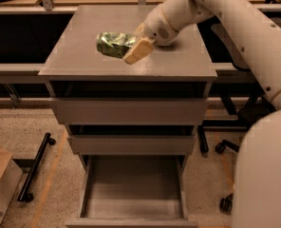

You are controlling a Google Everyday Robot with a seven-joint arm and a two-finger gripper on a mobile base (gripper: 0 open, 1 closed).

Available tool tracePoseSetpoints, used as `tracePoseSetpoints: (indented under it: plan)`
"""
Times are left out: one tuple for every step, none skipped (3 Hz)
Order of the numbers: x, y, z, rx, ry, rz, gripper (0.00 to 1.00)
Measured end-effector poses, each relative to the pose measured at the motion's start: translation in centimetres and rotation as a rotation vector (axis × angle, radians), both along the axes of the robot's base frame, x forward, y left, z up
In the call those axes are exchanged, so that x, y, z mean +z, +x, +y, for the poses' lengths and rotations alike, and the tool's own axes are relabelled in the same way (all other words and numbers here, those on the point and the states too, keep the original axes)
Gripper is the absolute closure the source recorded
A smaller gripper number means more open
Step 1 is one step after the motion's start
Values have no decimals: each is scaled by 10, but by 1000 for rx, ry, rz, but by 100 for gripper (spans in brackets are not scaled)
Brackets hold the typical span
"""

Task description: Place green can into bottom drawer

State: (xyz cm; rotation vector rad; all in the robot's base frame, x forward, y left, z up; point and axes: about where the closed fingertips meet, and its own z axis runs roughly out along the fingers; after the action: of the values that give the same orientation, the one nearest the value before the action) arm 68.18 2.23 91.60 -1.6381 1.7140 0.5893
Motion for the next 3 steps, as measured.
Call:
tracePoseSetpoints:
  plan:
    - [-12,-39,-8,0,61,18,100]
    - [-56,-83,-11,35,30,96,100]
    - [-104,-113,-20,25,25,183,100]
